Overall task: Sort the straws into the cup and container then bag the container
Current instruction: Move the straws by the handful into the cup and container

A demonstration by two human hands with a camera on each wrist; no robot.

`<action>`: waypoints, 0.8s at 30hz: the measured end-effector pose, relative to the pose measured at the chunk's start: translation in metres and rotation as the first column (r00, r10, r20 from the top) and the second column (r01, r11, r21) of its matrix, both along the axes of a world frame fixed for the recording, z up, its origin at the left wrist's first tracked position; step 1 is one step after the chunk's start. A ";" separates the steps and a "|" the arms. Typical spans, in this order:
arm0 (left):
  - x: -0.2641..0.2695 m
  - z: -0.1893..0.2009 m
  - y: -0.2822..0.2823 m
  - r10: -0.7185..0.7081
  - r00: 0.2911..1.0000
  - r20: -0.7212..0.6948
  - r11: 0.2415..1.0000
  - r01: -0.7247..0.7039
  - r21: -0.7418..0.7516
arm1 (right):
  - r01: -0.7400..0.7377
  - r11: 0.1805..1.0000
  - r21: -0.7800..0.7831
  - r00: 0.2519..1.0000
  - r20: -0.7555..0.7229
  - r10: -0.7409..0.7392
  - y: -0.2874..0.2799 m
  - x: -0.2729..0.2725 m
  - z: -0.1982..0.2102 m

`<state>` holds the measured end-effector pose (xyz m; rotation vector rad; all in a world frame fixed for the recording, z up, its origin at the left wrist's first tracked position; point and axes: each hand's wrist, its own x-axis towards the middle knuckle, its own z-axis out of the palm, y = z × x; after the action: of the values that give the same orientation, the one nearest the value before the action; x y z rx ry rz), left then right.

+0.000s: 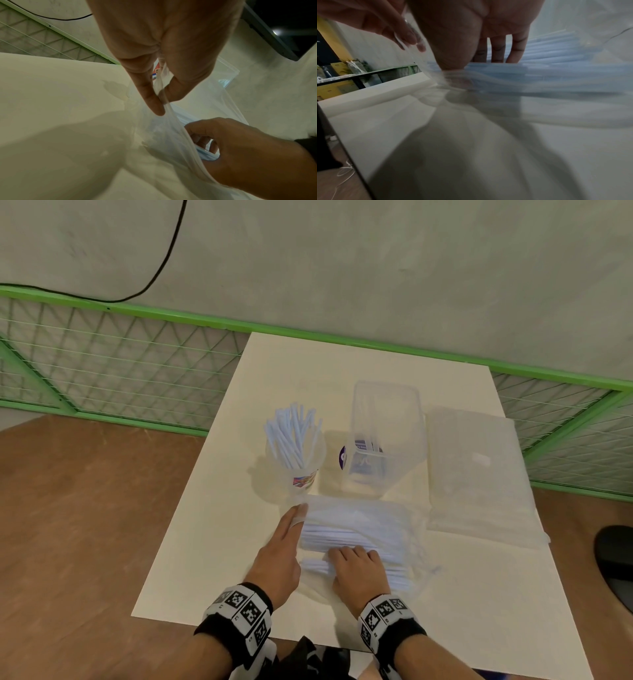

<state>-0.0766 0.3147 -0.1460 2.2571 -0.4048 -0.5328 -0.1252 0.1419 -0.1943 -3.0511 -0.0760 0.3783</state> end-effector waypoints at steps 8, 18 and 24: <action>0.000 0.002 0.000 0.008 1.000 -0.006 1.000 -0.008 0.003 | -0.020 1.000 -0.013 1.000 -0.020 0.019 0.000 0.003 0.004; -0.001 0.001 -0.001 0.002 1.000 0.001 1.000 -0.002 0.002 | -0.080 0.990 -0.114 0.985 -0.164 0.060 0.001 0.010 0.014; -0.001 -0.002 0.001 -0.013 1.000 0.024 1.000 0.013 -0.012 | -0.105 0.988 -0.115 0.975 -0.206 0.080 -0.001 0.007 0.015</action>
<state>-0.0779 0.3152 -0.1482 2.2526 -0.4336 -0.5089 -0.1179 0.1412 -0.1789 -3.1186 -0.1921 0.7214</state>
